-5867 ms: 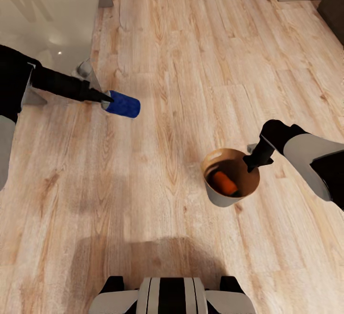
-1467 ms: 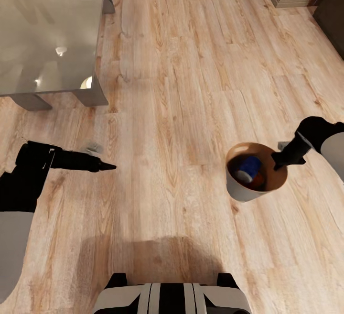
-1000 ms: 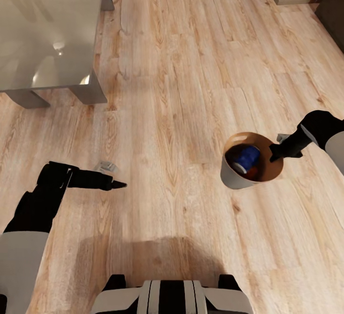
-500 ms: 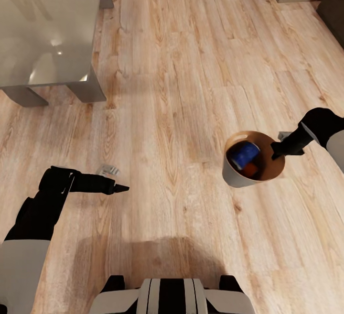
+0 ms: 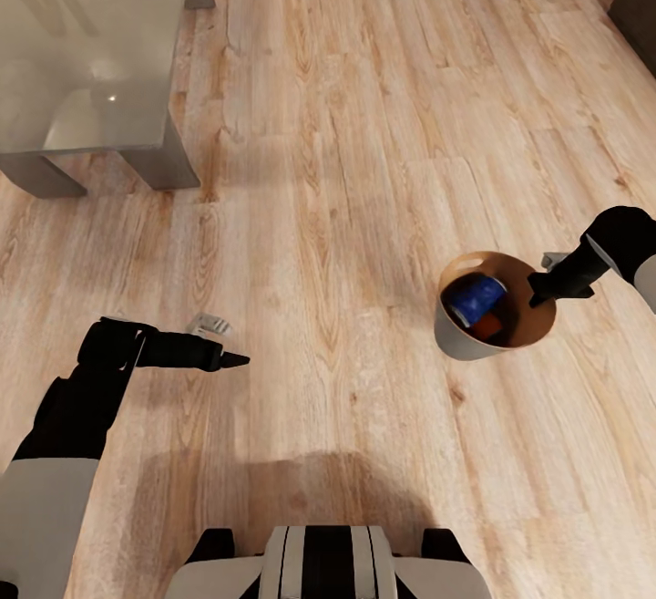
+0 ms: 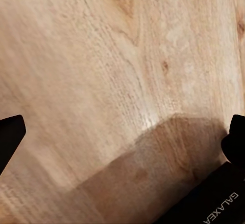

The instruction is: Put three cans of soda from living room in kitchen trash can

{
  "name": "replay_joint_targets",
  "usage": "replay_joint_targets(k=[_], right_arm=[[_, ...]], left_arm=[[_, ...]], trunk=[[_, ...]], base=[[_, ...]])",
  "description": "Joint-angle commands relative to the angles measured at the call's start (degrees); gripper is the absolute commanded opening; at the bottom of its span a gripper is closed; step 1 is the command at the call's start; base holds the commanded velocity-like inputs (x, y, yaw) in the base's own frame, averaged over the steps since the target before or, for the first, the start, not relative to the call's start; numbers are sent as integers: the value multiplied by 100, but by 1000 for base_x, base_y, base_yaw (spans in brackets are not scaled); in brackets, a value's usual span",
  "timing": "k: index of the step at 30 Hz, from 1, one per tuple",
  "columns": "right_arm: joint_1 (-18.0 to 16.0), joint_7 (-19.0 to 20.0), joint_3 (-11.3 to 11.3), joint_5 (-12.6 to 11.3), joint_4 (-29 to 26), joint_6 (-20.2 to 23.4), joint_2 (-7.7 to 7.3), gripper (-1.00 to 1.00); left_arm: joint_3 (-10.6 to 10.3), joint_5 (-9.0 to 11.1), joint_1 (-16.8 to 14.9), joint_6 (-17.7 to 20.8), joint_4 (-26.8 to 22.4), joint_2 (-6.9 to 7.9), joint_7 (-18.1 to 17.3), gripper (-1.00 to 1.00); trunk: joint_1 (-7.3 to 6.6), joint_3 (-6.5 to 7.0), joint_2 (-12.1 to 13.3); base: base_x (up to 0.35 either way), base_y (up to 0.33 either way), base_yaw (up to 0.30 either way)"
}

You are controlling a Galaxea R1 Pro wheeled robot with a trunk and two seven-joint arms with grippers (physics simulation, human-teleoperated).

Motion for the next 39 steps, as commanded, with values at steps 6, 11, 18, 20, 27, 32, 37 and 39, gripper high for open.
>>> replay_joint_targets(k=[6, 11, 18, 20, 27, 32, 37, 39], right_arm=[[-6, 29, -48, -85, 2, 44, -75, -100], [-4, 29, -41, -84, 2, 44, -111, -100], [-2, 29, -43, -84, 2, 44, -118, -100], [-2, 29, -41, -84, 2, 44, -118, -100], [-6, 29, -39, -84, 1, 44, -128, -100], [-3, 29, -39, -84, 2, 44, -135, -100], [-4, 29, -39, -84, 2, 44, -136, -100], [-3, 29, -39, -84, 2, 44, -137, -100]], left_arm=[[1, 2, 1, 1, -2, -12, -1, 100], [0, 2, 1, 1, -2, -25, 0, 100], [0, 2, 1, 1, -2, -31, 0, 100], [0, 3, 1, 1, -2, -31, 0, 100], [-4, 8, 28, 1, -9, -34, -8, 100], [-8, 3, 35, -1, -11, -52, -1, 100], [-5, 5, 36, -3, -23, -95, -3, 100], [-7, 8, 38, -1, -62, -104, -7, 100]], trunk=[[43, -36, -82], [153, -126, -282], [307, -251, -563], [329, -269, -603], [395, -323, -724], [505, -413, -924], [549, -449, -1004], [549, -449, -1004]], base=[[0, 0, 0], [0, 0, 0], [0, 0, 0], [0, 0, 0], [0, 0, 0], [0, 0, 0], [0, 0, 0], [0, 0, 0]])
